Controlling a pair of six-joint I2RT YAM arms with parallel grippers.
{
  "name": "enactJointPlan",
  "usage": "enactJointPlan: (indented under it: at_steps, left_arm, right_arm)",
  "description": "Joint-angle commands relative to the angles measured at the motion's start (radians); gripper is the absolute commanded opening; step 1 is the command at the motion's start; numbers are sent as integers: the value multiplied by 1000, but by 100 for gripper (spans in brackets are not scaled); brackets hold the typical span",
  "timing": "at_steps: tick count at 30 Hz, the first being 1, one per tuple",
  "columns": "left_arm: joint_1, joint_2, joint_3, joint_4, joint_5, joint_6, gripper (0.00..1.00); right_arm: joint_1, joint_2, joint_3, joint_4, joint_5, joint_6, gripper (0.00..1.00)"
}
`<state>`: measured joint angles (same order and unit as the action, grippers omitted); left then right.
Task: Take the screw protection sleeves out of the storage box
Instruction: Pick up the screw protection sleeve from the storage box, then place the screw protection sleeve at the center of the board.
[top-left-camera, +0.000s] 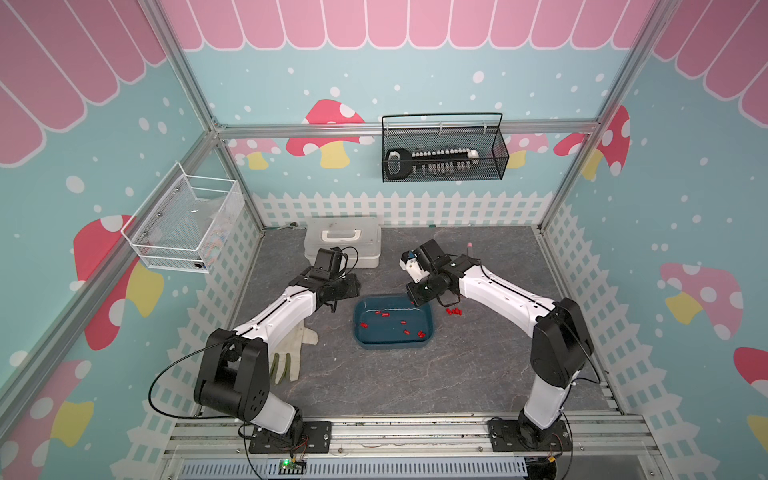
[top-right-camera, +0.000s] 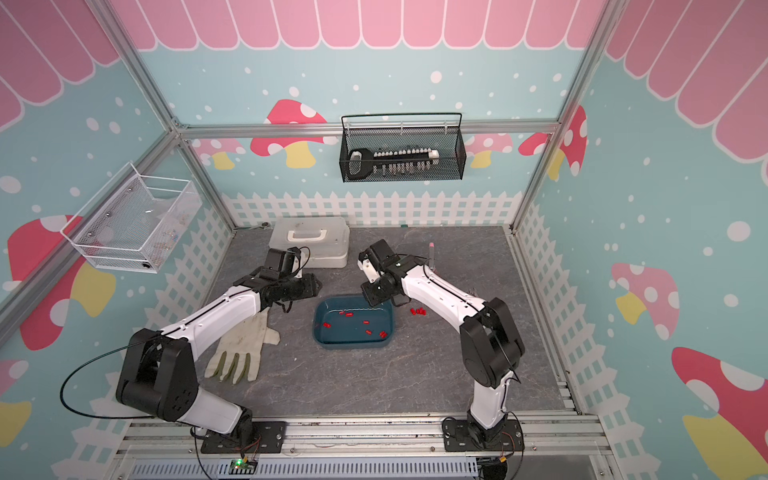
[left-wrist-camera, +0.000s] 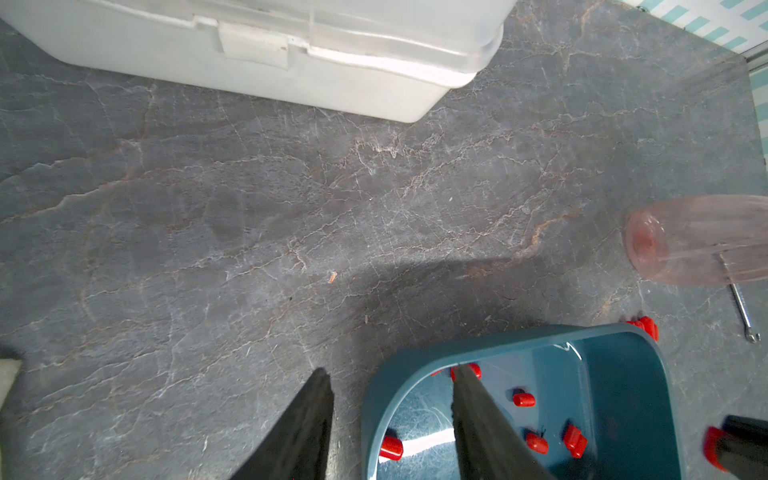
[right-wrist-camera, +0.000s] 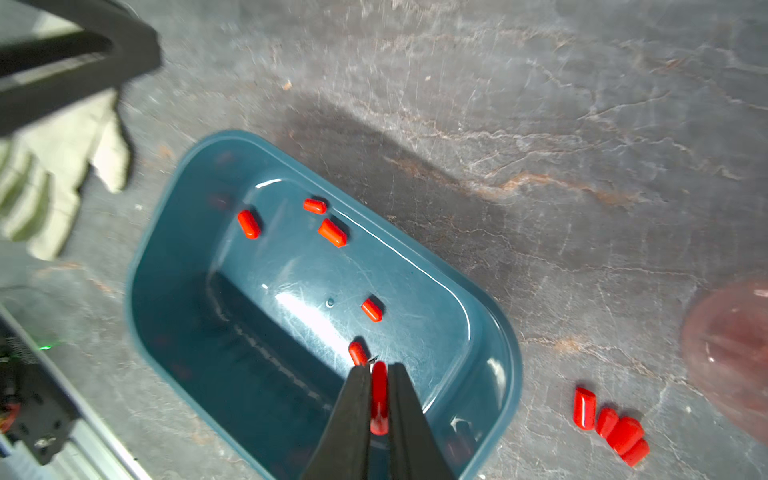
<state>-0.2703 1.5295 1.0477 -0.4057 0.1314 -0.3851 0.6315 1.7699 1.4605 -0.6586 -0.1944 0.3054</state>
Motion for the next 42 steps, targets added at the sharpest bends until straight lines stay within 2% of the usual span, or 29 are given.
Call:
enactJointPlan:
  at_steps: [1,11,19,24,30,38,42]
  left_arm:
    - [3,-17,-8,16,0,5,49]
    - [3,-17,-8,16,0,5,49]
    - [2,-17,-7,25,20,13,49]
    - [-34,-63,-36,97,53,48,49]
    - [-86,-65,-28,123,88,95,49]
    - [-190,-8,35,136,136,99,49]
    - [-207,2,44,136,131,97,49]
  right_arm:
    - [-42,-62,-65,75,-109,48,13]
    - [-154,-218,-229,86,-104,34,14]
    - [-219,-268,-328,56,-25,-11,14]
    - [-245,-267,-366,35,47,-42,14]
    - [-276,-254,-423,38,76,-64,14]
    - [-302,-246,-469,49,118,-81,13]
    - [-306,-227,-482,67,132,-86,13]
